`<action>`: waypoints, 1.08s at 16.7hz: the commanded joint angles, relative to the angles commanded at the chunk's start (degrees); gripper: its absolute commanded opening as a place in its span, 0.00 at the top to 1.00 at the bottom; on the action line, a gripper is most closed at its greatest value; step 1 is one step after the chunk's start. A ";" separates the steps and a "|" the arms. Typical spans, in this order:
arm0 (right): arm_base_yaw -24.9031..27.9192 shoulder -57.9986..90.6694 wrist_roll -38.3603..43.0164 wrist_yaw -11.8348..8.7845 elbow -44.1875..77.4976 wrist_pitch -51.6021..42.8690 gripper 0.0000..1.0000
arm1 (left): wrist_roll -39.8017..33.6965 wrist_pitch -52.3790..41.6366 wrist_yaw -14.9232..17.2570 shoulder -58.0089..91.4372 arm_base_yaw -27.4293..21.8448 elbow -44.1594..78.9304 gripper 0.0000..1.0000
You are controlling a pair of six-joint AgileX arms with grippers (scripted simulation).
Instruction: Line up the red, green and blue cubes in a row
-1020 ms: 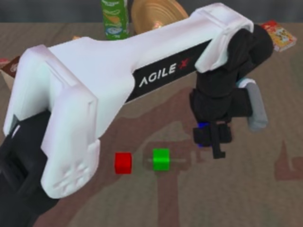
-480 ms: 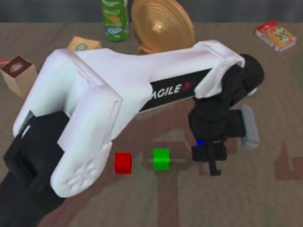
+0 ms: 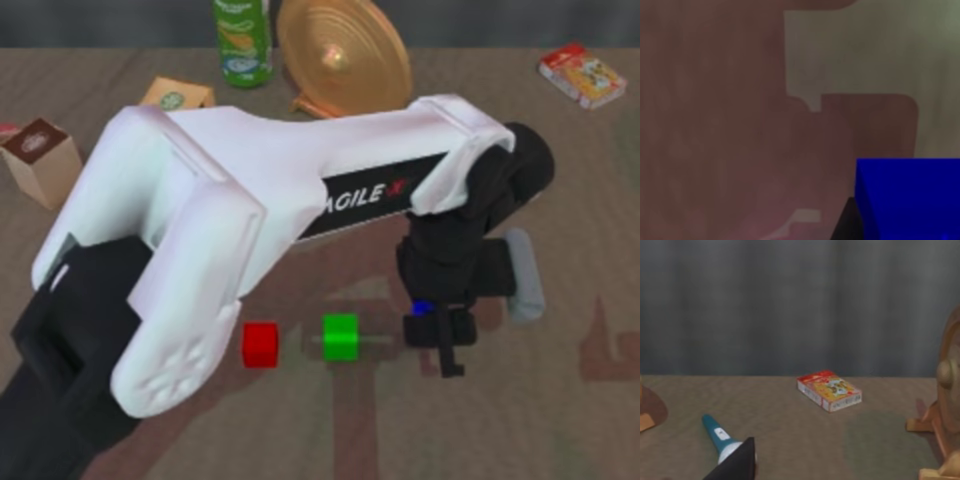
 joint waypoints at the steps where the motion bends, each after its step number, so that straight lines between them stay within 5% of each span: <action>1: 0.00 0.00 0.00 0.00 0.00 0.00 0.00 | 0.00 0.00 0.00 0.00 0.00 0.00 0.70; 10: 0.00 0.00 0.00 0.00 0.00 0.00 0.00 | 0.00 0.00 0.00 0.00 0.00 0.00 0.02; 18: 0.00 0.00 0.00 0.00 0.00 0.00 0.00 | 0.00 0.00 0.00 0.00 0.00 0.00 0.00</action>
